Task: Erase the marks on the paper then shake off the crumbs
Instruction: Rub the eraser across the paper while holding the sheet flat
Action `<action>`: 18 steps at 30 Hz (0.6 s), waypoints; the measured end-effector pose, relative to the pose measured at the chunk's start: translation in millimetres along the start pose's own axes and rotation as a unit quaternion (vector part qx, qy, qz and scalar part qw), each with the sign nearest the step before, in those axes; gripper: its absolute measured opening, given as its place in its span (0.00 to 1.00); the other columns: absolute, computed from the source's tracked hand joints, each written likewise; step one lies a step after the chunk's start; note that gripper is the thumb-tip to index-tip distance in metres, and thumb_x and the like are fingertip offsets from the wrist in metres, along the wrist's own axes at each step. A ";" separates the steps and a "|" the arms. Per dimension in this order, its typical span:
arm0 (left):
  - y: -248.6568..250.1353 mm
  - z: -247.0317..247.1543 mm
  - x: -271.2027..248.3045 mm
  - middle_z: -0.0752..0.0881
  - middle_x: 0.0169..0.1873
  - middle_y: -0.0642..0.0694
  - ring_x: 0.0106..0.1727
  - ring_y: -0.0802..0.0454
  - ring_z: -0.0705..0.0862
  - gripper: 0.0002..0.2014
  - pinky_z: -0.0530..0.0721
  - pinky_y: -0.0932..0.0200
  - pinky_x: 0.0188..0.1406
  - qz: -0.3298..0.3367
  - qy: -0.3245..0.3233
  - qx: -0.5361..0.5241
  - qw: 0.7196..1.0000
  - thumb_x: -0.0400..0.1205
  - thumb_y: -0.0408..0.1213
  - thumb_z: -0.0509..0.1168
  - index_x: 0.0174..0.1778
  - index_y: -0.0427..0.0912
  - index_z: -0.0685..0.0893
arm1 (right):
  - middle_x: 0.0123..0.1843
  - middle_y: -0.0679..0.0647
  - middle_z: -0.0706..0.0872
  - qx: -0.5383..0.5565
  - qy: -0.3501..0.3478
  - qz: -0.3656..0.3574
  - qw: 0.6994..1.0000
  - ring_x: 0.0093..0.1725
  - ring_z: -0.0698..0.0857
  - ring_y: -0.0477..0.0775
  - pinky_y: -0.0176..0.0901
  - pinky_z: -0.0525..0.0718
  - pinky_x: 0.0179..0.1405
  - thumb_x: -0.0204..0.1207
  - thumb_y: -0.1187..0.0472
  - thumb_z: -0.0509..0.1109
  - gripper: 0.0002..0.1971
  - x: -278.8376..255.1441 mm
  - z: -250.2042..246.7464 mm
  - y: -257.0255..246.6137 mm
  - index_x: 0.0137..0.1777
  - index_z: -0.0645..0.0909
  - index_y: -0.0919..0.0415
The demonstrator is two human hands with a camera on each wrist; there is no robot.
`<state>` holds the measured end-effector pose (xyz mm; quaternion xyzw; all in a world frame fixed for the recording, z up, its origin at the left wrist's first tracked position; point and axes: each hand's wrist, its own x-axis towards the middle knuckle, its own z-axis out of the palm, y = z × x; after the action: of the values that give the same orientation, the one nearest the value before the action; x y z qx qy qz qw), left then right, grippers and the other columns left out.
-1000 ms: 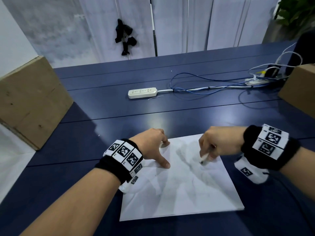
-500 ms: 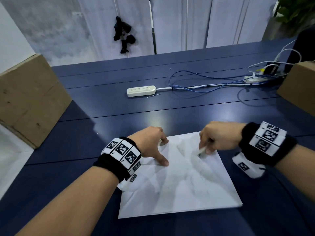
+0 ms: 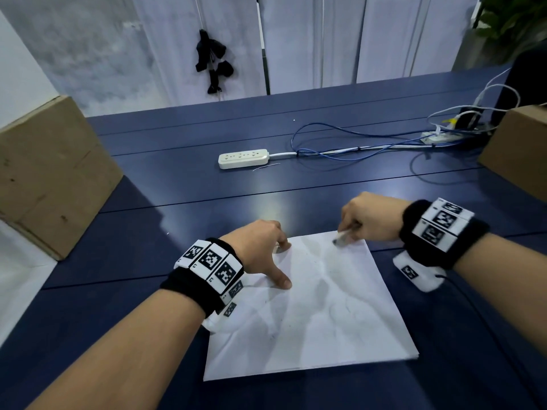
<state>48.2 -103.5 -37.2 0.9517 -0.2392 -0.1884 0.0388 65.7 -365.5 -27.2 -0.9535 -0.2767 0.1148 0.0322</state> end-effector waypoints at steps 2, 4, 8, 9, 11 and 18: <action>-0.3 0.5 -0.1 0.72 0.46 0.59 0.52 0.52 0.80 0.31 0.84 0.52 0.53 0.001 0.002 0.001 1.000 0.60 0.62 0.83 0.53 0.51 0.83 | 0.39 0.46 0.86 -0.019 0.028 0.009 0.999 0.40 0.81 0.50 0.47 0.83 0.43 0.74 0.37 0.69 0.16 6.1 0.0 3.6 0.44 0.90 0.47; -0.7 0.3 0.1 0.72 0.47 0.59 0.53 0.51 0.80 0.32 0.84 0.51 0.53 0.000 0.001 0.000 1.000 0.60 0.62 0.83 0.54 0.51 0.83 | 0.40 0.43 0.83 -0.018 0.009 -0.011 1.000 0.39 0.77 0.46 0.35 0.77 0.39 0.76 0.40 0.70 0.13 -3.1 -0.2 -2.4 0.45 0.91 0.47; -0.6 -0.3 1.9 0.72 0.45 0.59 0.52 0.50 0.81 0.31 0.85 0.50 0.53 -0.002 -0.004 0.000 1.000 0.60 0.62 0.83 0.52 0.50 0.83 | 0.41 0.40 0.85 0.039 -0.119 -0.051 0.991 0.38 0.80 0.36 0.36 0.80 0.44 0.71 0.51 0.75 0.09 -29.2 6.1 -12.9 0.51 0.90 0.44; -0.7 -0.4 1.8 0.72 0.45 0.59 0.52 0.50 0.81 0.32 0.85 0.50 0.53 -0.002 -0.005 0.001 1.000 0.59 0.62 0.83 0.52 0.50 0.83 | 0.40 0.40 0.86 0.042 -0.116 -0.042 0.991 0.38 0.81 0.35 0.39 0.82 0.45 0.70 0.49 0.75 0.09 -27.0 6.2 -11.5 0.51 0.90 0.43; -0.1 -0.5 1.6 0.73 0.45 0.59 0.52 0.50 0.81 0.32 0.85 0.49 0.53 -0.003 -0.004 0.001 1.000 0.59 0.62 0.83 0.53 0.49 0.83 | 0.38 0.42 0.88 0.025 -0.065 -0.010 0.998 0.38 0.82 0.38 0.43 0.84 0.44 0.69 0.39 0.73 0.13 -14.9 5.2 -5.0 0.49 0.89 0.42; -0.6 0.4 1.1 0.73 0.47 0.59 0.52 0.50 0.81 0.33 0.85 0.49 0.53 0.001 -0.001 0.004 1.000 0.59 0.62 0.83 0.54 0.49 0.84 | 0.39 0.41 0.83 0.028 -0.051 -0.026 0.998 0.37 0.79 0.40 0.34 0.75 0.39 0.73 0.41 0.73 0.12 -17.2 1.1 -0.9 0.48 0.91 0.45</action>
<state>49.2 -103.4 -38.0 0.9513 -0.2414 -0.1886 0.0350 50.9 -374.0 -24.7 -0.9378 -0.2991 0.1699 0.0477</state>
